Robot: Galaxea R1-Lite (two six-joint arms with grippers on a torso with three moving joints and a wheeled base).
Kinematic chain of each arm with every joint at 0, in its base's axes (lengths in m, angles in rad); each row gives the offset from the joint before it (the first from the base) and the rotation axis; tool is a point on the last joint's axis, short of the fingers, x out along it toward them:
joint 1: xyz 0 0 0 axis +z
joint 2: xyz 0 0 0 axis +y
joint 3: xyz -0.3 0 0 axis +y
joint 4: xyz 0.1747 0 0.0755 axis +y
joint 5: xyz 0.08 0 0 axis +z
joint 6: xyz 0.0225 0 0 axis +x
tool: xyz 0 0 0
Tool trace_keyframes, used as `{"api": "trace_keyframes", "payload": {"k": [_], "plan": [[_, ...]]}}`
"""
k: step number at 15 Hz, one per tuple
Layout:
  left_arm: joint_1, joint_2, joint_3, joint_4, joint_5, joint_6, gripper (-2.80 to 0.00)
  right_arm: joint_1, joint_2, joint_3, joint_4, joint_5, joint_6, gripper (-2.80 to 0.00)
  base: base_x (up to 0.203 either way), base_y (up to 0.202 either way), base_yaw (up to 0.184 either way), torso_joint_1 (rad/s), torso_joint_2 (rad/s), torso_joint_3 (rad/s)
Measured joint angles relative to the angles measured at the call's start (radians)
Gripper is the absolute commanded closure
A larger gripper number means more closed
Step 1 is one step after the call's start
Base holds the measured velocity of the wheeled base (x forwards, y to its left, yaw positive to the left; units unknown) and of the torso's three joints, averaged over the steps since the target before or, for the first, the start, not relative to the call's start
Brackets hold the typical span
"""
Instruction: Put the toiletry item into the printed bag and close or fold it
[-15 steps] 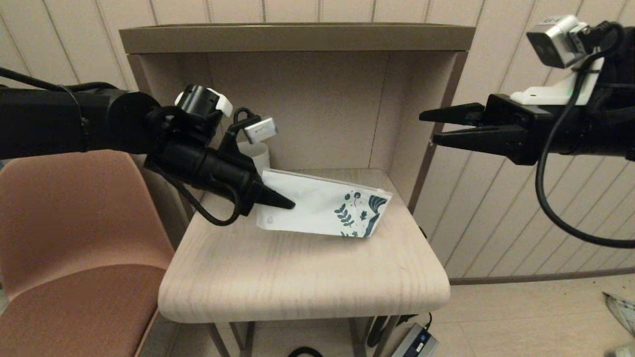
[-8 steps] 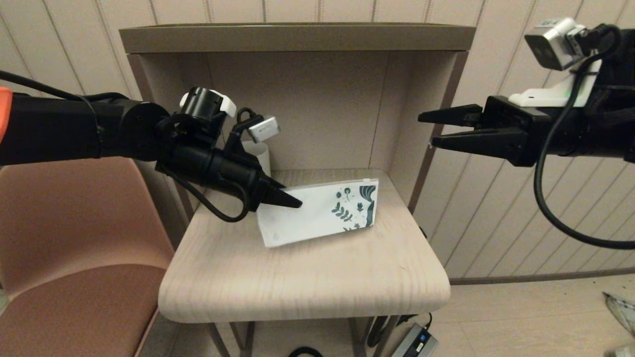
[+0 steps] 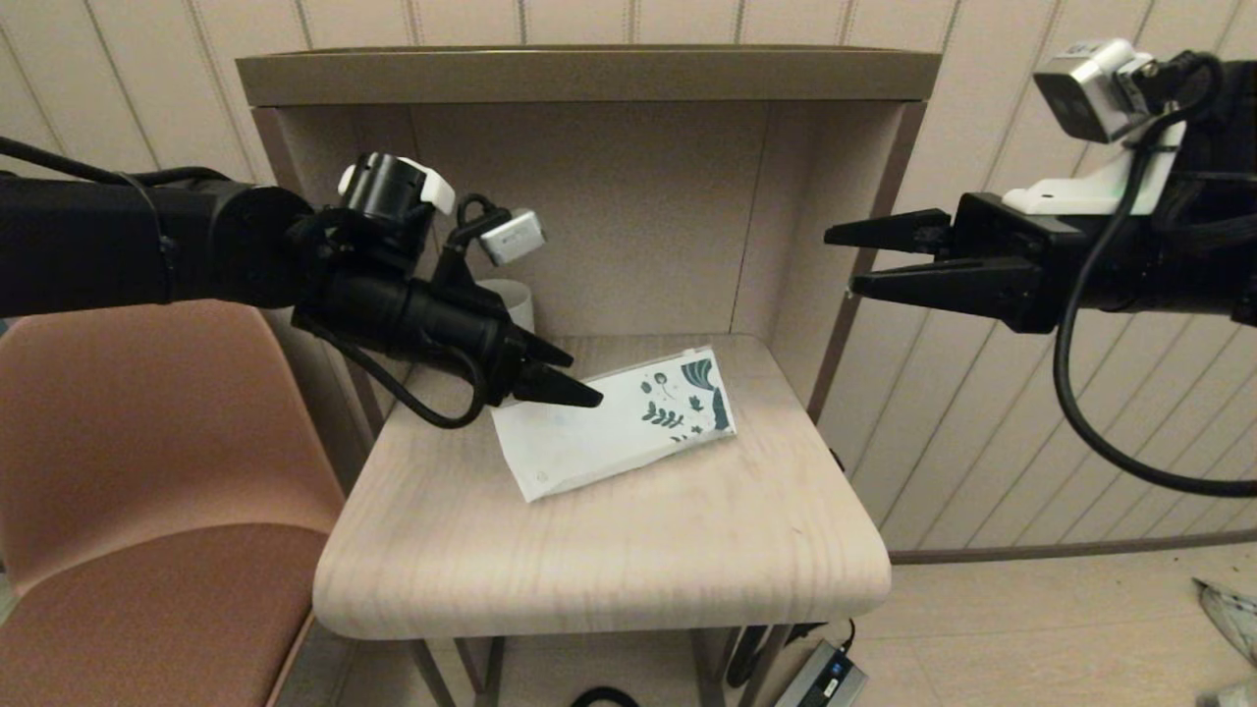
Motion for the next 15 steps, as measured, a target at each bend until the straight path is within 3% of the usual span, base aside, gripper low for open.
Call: {"api": "trace_keyframes", "payload": {"k": [3,4,9,12,15], "plan": [[0.039,-0.055,-0.005,-0.012,0.000,-0.009,-2.80,0.000,0.000,0.000,0.000,0.000,0.000,-2.80,0.000,0.000,0.000,0.000,0.00,0.000],[0.049,-0.080,-0.005,-0.013,0.000,-0.021,0.00,0.001,0.000,0.001,0.000,0.000,0.000,0.00,0.000,0.000,0.000,0.000,0.00,0.000],[0.069,-0.213,0.096,-0.012,0.028,-0.032,0.00,-0.002,-0.004,0.004,0.000,-0.004,-0.002,0.00,0.000,0.000,0.000,0.000,0.00,0.000],[0.072,-0.350,0.259,-0.030,0.120,-0.035,0.00,-0.013,-0.049,0.051,0.006,-0.033,0.013,0.00,0.000,0.000,0.000,0.000,0.00,0.000],[0.074,-0.555,0.402,-0.043,0.205,-0.125,0.00,-0.035,-0.172,0.167,0.012,-0.137,0.050,0.00,0.000,0.000,0.000,0.000,0.00,0.000]]}}
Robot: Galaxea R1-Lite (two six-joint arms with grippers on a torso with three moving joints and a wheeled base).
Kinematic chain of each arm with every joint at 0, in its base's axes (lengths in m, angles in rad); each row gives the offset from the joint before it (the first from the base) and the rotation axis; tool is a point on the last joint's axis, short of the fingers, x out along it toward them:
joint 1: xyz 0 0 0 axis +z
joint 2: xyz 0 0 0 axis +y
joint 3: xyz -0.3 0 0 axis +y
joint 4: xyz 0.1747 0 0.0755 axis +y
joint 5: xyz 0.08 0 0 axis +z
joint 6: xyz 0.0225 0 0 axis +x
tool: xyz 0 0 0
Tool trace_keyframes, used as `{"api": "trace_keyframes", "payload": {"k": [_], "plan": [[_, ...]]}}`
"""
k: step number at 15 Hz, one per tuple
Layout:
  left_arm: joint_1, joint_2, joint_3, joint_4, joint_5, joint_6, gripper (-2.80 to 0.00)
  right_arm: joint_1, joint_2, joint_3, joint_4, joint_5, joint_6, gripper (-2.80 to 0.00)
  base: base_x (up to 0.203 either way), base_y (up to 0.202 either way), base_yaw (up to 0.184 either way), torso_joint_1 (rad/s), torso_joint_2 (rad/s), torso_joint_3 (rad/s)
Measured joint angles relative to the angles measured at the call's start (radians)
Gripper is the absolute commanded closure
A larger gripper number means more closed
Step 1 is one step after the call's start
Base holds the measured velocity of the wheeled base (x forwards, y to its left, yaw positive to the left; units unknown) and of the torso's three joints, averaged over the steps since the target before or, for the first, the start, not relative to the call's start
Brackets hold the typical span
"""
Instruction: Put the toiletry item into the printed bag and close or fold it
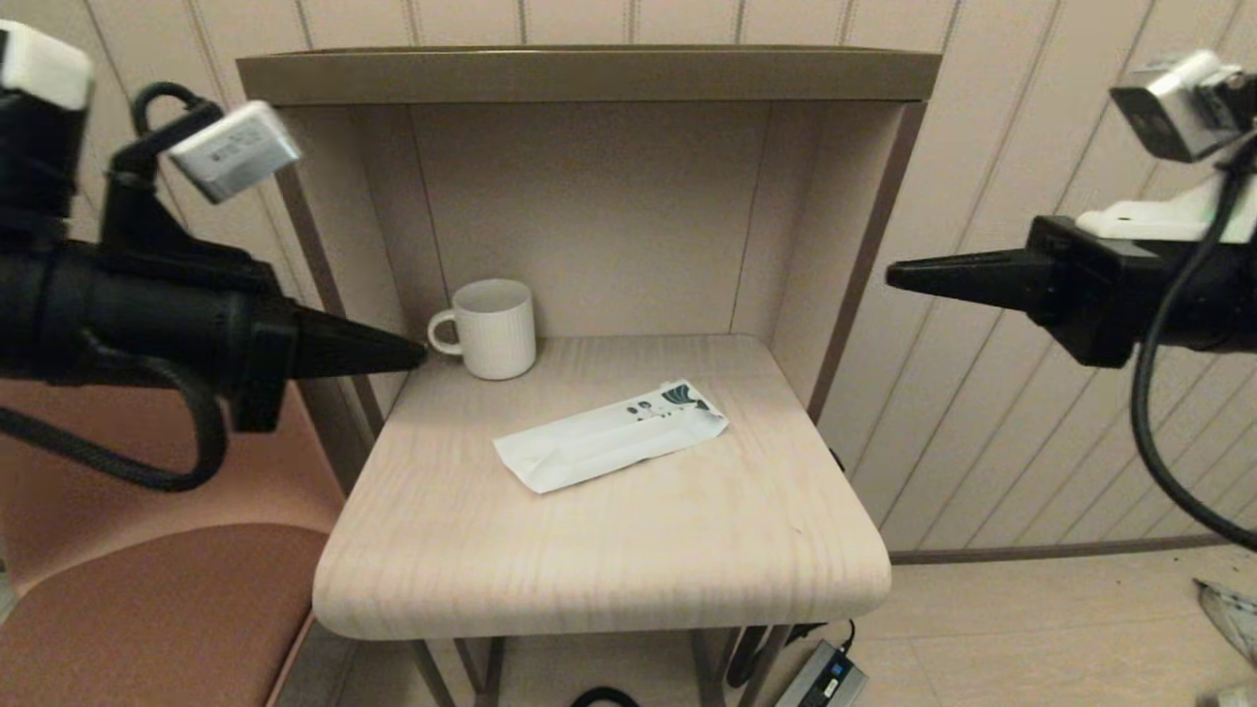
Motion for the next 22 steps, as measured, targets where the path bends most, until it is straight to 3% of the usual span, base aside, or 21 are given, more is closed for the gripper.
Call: {"api": "trace_keyframes", "payload": {"k": [2,4,9,11,13,15,17,20,22], "plan": [[0.002,-0.167,0.068,-0.003,0.072,-0.127,0.00,-0.038,-0.142,0.073,0.025,-0.098,0.044,0.00,0.000,0.000,0.000,0.000,0.00,0.000],[0.004,-0.327,0.128,-0.003,0.187,-0.228,0.00,-0.106,-0.299,0.103,0.110,-0.177,0.079,0.00,0.000,0.000,0.000,0.000,0.00,0.000],[0.009,-0.721,0.387,0.015,0.569,-0.344,0.00,-0.397,-0.713,0.169,0.478,-0.331,0.090,0.00,0.000,0.000,0.000,0.000,0.00,0.000],[0.023,-0.827,0.492,0.040,0.762,-0.394,0.00,-0.446,-0.821,0.281,0.552,-0.356,0.056,0.00,0.000,0.000,0.000,0.000,0.00,0.000],[0.085,-0.896,0.569,0.057,0.875,-0.424,0.00,-0.451,-0.859,0.403,0.570,-0.363,-0.022,0.00,0.000,0.000,0.000,0.000,0.00,0.000],[0.169,-0.961,0.658,0.058,0.874,-0.434,0.00,-0.441,-0.845,0.509,0.572,-0.384,-0.127,0.00,0.000,0.000,0.000,0.000,0.00,0.000],[0.223,-1.032,0.760,0.047,0.866,-0.428,0.00,-0.436,-0.864,0.582,0.566,-0.396,-0.163,0.00,0.000,0.000,0.000,0.000,0.00,0.000],[0.302,-1.148,0.957,-0.046,0.826,-0.322,0.00,-0.354,-0.978,0.753,0.561,-0.423,-0.246,0.00,0.000,0.000,0.000,0.000,0.00,0.000],[0.322,-1.234,1.095,-0.155,0.793,-0.237,0.00,-0.320,-1.069,0.860,0.523,-0.466,-0.253,0.00,0.000,0.000,0.000,0.000,0.00,0.000]]}}
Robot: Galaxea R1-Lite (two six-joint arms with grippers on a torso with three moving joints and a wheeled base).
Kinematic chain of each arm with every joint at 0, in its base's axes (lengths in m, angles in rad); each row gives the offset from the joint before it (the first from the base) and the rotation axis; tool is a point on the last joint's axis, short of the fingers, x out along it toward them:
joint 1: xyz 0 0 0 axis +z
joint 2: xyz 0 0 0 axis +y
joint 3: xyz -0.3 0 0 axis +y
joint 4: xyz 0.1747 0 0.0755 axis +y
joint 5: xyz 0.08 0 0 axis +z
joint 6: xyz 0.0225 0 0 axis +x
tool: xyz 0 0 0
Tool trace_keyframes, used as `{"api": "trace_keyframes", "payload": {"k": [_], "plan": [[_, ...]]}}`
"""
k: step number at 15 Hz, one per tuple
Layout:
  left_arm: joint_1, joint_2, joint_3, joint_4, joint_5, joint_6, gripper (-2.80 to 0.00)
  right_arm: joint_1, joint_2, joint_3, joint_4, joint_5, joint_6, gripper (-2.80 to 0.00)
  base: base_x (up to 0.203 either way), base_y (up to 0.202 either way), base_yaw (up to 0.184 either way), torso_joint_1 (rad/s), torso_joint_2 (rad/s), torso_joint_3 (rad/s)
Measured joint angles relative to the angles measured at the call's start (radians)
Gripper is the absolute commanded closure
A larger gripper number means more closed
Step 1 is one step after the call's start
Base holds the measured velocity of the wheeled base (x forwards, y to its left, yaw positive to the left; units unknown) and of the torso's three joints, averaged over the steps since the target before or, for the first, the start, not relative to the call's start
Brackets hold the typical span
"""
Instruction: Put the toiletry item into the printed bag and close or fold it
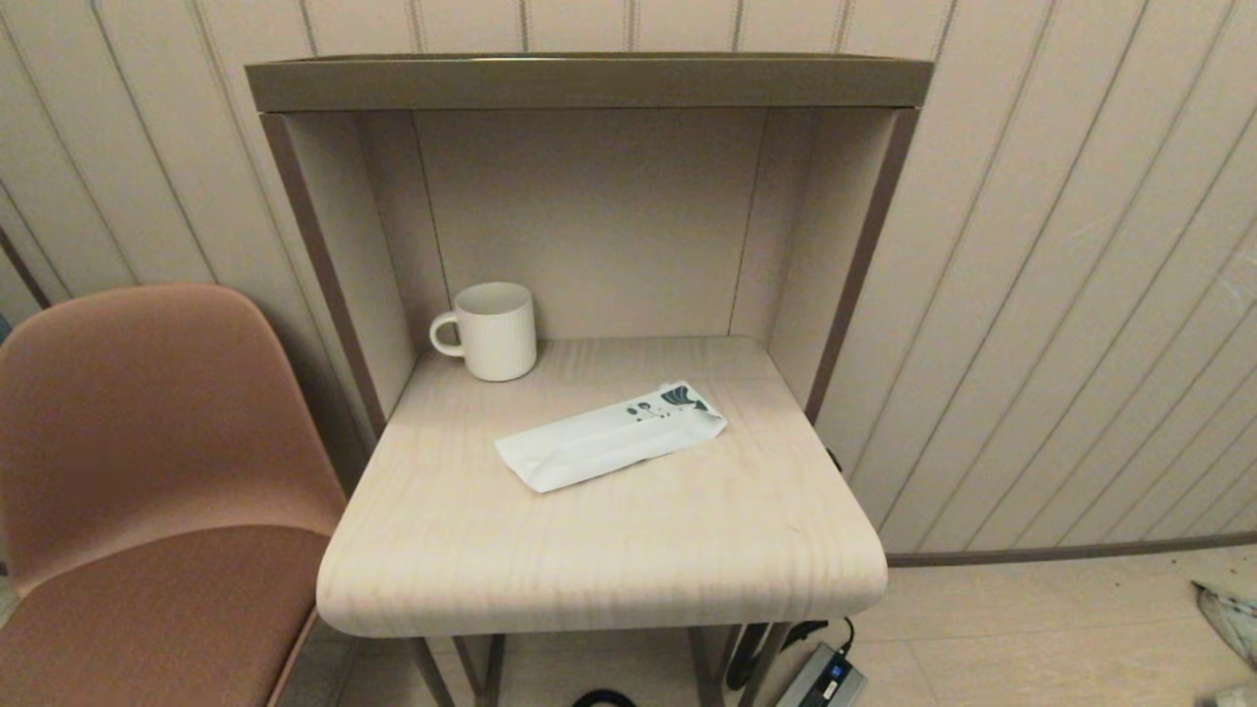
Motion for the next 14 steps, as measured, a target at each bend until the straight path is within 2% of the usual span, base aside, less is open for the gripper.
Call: {"api": "trace_keyframes", "payload": {"k": [2,4,6,7,8,10,12,14], "plan": [[0.009,-0.092,0.085,-0.088,-0.080,0.048,0.00,0.006,-0.055,0.101,-0.155,-0.081,0.076,0.00,0.000,0.000,0.000,0.000,0.00,0.000],[0.012,-0.140,0.125,-0.118,-0.167,0.057,0.00,0.007,-0.078,0.197,-0.384,-0.245,0.137,0.00,0.000,0.000,0.000,0.000,0.00,0.000],[0.014,-0.162,0.141,-0.114,-0.222,0.058,0.00,0.007,-0.089,0.232,-0.586,-0.404,0.170,0.00,0.000,0.000,0.000,0.000,0.00,0.000],[0.014,-0.168,0.149,-0.111,-0.245,0.058,0.00,0.008,-0.092,0.240,-0.602,-0.427,0.173,0.00,0.000,0.000,0.000,0.000,0.00,0.000],[0.014,-0.172,0.154,-0.117,-0.256,0.062,0.00,0.015,-0.095,0.243,-0.575,-0.413,0.169,0.00,0.000,0.000,0.000,0.000,0.00,0.000],[0.014,-0.173,0.161,-0.116,-0.260,0.067,0.00,0.082,-0.099,0.246,-0.496,-0.387,0.161,0.00,0.000,0.000,0.000,0.000,0.00,0.000],[0.014,-0.175,0.164,-0.114,-0.261,0.062,0.00,0.182,-0.133,0.246,-0.471,-0.431,0.162,0.00,0.000,0.000,0.000,0.000,0.00,0.000],[0.014,-0.175,0.166,-0.115,-0.261,0.064,0.00,0.218,-0.228,0.247,-0.423,-0.496,0.174,0.00,0.000,0.000,0.000,0.000,0.00,0.000]]}}
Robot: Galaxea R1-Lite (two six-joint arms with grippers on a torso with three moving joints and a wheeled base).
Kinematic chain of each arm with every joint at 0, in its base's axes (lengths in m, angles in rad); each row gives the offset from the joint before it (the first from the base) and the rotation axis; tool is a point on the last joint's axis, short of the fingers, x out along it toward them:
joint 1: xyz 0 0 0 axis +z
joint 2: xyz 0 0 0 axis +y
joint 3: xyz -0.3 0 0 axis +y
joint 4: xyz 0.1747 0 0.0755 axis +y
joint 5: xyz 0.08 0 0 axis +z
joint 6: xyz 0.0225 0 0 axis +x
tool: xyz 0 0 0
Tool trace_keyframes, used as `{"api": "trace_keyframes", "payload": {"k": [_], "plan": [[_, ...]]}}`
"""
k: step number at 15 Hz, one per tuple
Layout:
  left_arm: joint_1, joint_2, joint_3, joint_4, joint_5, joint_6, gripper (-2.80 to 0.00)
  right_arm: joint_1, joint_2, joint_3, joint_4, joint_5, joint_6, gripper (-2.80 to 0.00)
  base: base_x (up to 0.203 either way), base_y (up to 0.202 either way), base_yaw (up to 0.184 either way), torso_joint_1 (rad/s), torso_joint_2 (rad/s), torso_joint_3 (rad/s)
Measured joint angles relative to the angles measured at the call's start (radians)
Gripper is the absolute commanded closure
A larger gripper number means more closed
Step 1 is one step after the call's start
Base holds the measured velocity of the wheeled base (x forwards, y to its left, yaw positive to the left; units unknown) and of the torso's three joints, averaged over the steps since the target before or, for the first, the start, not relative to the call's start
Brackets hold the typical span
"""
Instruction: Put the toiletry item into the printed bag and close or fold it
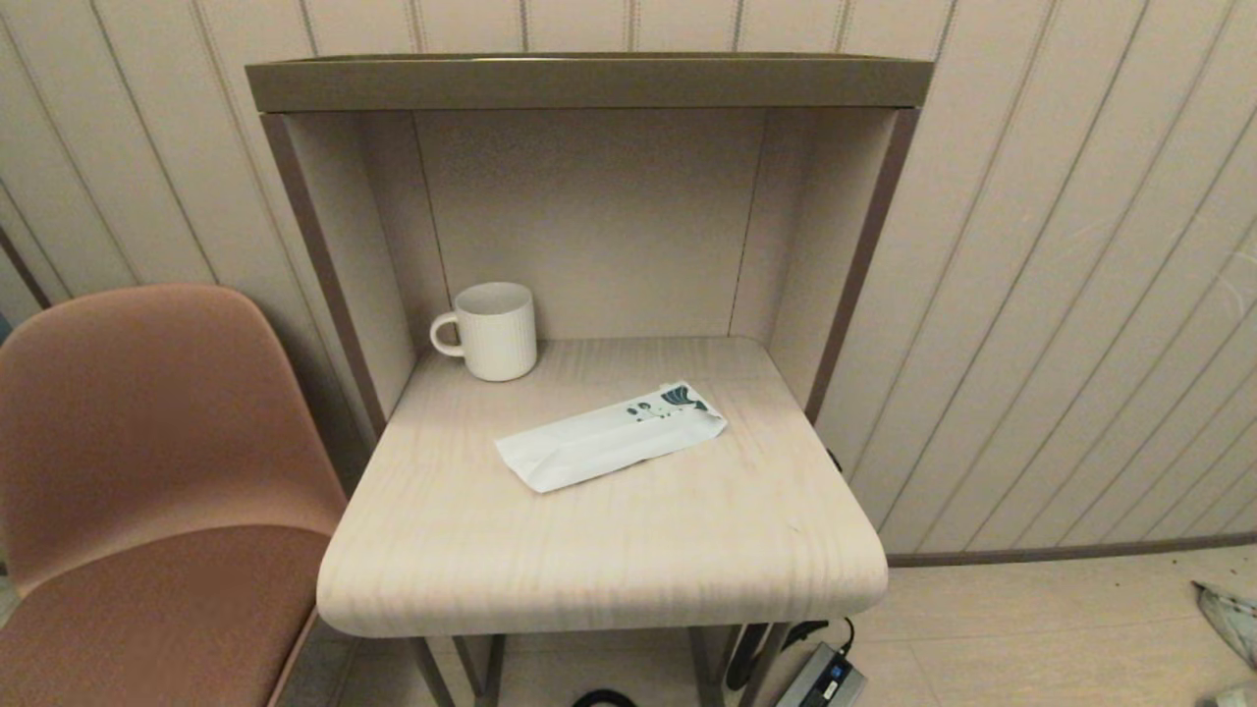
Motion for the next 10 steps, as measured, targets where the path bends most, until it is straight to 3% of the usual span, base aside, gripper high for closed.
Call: {"api": "trace_keyframes", "payload": {"k": [3,5,10], "plan": [[-0.001,0.000,0.002,-0.002,0.003,-0.019,0.00,0.013,-0.093,0.000,0.015,-0.070,0.059,0.00,0.000,0.000,0.000,0.000,0.00,0.000],[-0.002,0.000,0.003,-0.006,0.017,-0.090,0.00,0.016,-0.116,0.000,0.018,-0.086,0.111,0.00,0.000,0.000,0.000,0.000,0.00,0.000],[-0.003,0.000,0.003,-0.013,0.023,-0.112,0.00,0.016,-0.131,0.000,0.020,-0.087,0.116,0.00,0.000,0.000,0.000,0.000,0.00,0.000]]}}
